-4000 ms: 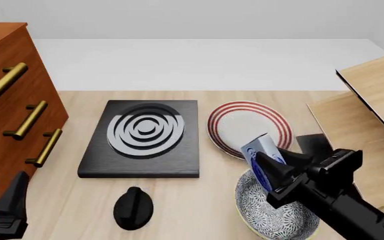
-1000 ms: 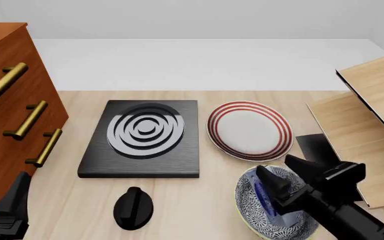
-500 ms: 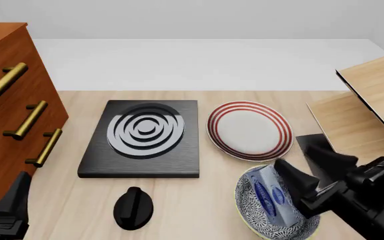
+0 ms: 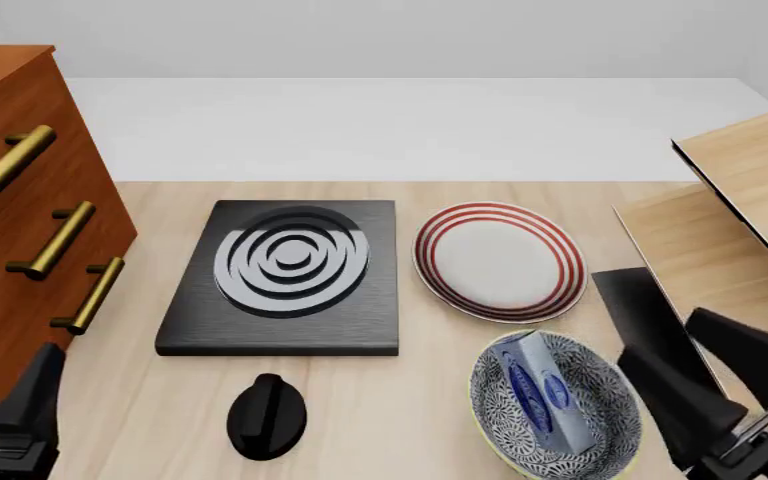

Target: Pick up the cream cheese and put it in the bowl.

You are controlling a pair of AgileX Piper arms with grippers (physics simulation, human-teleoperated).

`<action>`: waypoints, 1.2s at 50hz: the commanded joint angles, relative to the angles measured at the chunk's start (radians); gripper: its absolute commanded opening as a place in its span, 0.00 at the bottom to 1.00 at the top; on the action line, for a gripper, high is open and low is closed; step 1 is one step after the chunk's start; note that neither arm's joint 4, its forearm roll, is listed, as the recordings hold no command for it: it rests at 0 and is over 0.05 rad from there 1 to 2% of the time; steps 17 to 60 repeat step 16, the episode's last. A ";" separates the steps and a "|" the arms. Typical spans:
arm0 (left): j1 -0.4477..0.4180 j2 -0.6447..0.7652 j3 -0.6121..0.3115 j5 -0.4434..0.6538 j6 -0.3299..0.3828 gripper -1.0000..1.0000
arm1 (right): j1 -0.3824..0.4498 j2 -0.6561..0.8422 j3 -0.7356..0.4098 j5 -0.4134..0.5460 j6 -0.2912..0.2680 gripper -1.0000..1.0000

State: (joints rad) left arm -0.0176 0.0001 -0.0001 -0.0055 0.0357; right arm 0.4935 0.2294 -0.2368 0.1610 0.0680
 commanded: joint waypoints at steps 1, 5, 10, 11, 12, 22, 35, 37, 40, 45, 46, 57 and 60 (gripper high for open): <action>-0.012 0.000 0.000 -0.004 -0.001 1.00 | -0.014 -0.189 -0.017 0.194 -0.005 1.00; -0.020 0.000 0.000 -0.006 0.000 1.00 | -0.021 -0.229 -0.017 0.232 0.002 1.00; -0.031 0.000 0.000 -0.012 -0.001 1.00 | -0.029 -0.229 -0.015 0.231 0.003 1.00; -0.034 0.000 0.000 -0.012 -0.002 1.00 | -0.033 -0.229 -0.013 0.228 -0.003 1.00; -0.038 0.000 0.000 -0.013 0.000 1.00 | -0.036 -0.229 -0.012 0.226 0.001 1.00; -0.048 0.000 0.000 -0.017 0.000 1.00 | -0.047 -0.229 0.005 0.217 0.002 1.00; -0.048 0.000 0.000 -0.017 0.000 1.00 | -0.047 -0.229 0.005 0.217 0.002 1.00; -0.048 0.000 0.000 -0.017 0.000 1.00 | -0.047 -0.229 0.005 0.217 0.002 1.00; -0.048 0.000 0.000 -0.017 0.000 1.00 | -0.047 -0.229 0.005 0.217 0.002 1.00; -0.048 0.000 0.000 -0.017 0.000 1.00 | -0.047 -0.229 0.005 0.217 0.002 1.00; -0.048 0.000 0.000 -0.017 0.000 1.00 | -0.047 -0.229 0.005 0.217 0.002 1.00; -0.048 0.000 0.000 -0.017 0.000 1.00 | -0.047 -0.229 0.005 0.217 0.002 1.00; -0.048 0.000 0.000 -0.017 0.000 1.00 | -0.047 -0.229 0.005 0.217 0.002 1.00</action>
